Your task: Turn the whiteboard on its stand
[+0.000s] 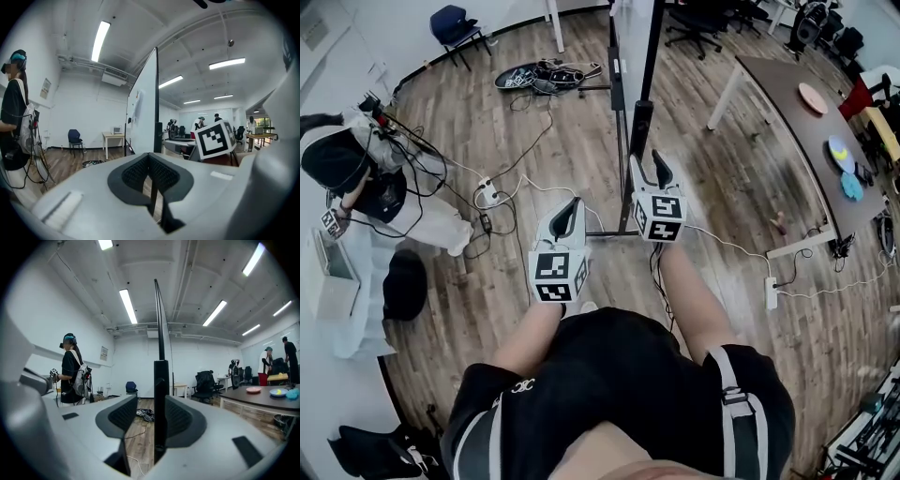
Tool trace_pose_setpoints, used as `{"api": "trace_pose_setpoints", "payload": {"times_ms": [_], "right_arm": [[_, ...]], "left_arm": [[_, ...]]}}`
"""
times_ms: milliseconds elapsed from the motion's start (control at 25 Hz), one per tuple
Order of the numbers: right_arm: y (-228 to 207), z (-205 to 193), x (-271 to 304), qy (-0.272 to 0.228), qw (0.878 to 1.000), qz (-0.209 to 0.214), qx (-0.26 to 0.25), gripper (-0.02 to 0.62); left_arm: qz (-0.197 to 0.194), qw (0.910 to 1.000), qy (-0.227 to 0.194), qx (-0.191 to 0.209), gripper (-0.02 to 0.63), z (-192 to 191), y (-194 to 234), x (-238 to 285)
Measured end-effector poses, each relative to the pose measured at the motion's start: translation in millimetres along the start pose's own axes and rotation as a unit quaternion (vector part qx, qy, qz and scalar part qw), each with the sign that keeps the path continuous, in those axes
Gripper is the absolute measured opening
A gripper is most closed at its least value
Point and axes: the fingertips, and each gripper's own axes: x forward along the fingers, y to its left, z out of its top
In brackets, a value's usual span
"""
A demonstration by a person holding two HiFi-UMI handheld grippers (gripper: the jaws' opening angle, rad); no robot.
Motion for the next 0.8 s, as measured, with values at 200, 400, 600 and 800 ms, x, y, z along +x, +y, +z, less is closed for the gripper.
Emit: {"api": "trace_pose_setpoints", "payload": {"times_ms": [200, 400, 600, 800], "right_arm": [[-16.1, -8.7, 34.7, 0.016, 1.000, -0.023, 0.000, 0.209], [-20.9, -23.7, 63.3, 0.042, 0.999, -0.029, 0.002, 0.218], [-28.6, -38.1, 80.2, 0.067, 0.997, -0.044, 0.010, 0.219], [-33.5, -47.8, 89.8, 0.083, 0.995, -0.052, 0.022, 0.219]], "left_arm": [[0.010, 0.9999, -0.001, -0.002, 0.011, 0.6, 8.7, -0.1], [0.027, 0.9996, -0.001, -0.006, 0.011, -0.8, 22.4, -4.5], [0.037, 0.9993, -0.001, -0.006, 0.011, -0.7, 30.9, -10.4], [0.046, 0.9989, 0.000, -0.008, 0.011, -5.3, 39.9, -17.2]]}}
